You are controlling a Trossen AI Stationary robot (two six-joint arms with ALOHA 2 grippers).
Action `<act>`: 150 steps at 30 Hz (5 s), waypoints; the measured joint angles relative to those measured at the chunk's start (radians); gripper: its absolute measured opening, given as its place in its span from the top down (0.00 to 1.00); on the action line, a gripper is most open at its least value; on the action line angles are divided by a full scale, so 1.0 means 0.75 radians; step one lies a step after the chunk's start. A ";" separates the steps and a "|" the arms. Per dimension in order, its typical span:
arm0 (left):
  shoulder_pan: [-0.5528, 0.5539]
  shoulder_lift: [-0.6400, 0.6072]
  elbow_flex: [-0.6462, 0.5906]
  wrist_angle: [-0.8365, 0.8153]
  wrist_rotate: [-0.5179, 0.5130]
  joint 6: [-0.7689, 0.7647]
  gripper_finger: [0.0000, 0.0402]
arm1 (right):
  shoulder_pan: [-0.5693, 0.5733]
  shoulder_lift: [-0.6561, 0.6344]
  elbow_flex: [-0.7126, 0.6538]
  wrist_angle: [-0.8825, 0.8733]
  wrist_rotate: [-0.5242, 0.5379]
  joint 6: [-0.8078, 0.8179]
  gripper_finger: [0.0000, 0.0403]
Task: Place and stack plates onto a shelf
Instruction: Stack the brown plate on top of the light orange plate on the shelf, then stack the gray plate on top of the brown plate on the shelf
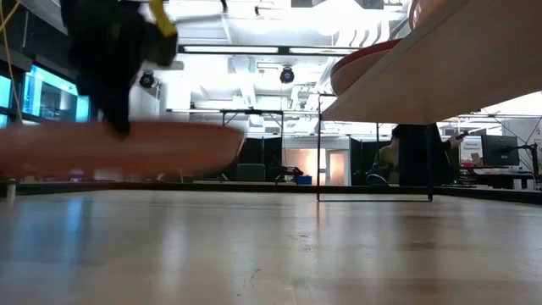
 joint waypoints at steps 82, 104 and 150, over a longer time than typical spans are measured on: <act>0.134 0.930 1.493 0.295 0.117 0.604 0.73 | -0.001 -0.373 0.000 -0.102 0.110 -0.155 1.00; 0.093 0.489 1.448 -0.110 -0.121 0.932 0.71 | 0.000 -0.373 -0.001 -0.287 0.040 0.064 1.00; 0.040 -0.588 -0.282 1.524 -0.177 0.770 0.98 | 0.002 -0.123 -0.001 -0.013 -0.008 -0.011 1.00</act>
